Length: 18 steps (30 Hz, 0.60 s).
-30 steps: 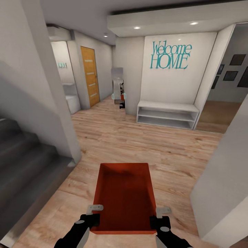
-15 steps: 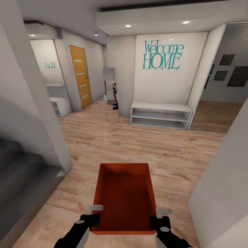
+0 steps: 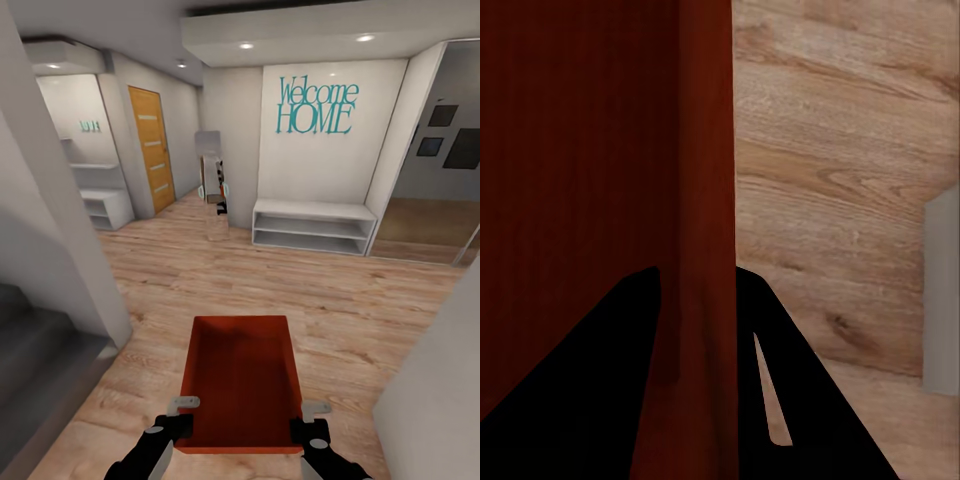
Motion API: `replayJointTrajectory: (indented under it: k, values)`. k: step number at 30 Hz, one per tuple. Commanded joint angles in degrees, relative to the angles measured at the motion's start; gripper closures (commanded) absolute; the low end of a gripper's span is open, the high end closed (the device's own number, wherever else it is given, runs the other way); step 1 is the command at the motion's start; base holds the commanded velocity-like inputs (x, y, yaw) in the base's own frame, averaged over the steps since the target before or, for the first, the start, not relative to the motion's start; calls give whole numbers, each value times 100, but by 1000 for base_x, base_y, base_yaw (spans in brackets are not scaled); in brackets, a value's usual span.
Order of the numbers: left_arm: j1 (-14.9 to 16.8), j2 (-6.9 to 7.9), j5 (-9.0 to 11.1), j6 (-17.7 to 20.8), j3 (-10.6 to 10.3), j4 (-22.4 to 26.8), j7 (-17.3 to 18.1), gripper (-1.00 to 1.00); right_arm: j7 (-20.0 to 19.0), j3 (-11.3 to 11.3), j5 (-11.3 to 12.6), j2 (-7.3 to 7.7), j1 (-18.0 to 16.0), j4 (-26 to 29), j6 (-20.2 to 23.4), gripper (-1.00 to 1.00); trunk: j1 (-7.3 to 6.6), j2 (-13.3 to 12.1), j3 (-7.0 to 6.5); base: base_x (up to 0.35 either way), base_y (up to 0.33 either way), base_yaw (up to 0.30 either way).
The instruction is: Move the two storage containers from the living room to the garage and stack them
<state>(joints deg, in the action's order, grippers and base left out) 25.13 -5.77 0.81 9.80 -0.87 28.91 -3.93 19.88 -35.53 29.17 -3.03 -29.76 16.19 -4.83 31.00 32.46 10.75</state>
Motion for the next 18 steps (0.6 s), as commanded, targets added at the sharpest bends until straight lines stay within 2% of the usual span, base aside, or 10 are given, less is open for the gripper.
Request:
replayJointTrajectory:
  k: [1,18]
  values:
    - [-1,6,-87,-110,-28,27,-65,100,86,55,168,4,-10,-178,-53,100,5,8,9,323,0,0]
    - [-1,6,-90,-102,-28,9,-65,100,86,47,168,4,-11,-178,-53,100,5,8,9,323,0,0]
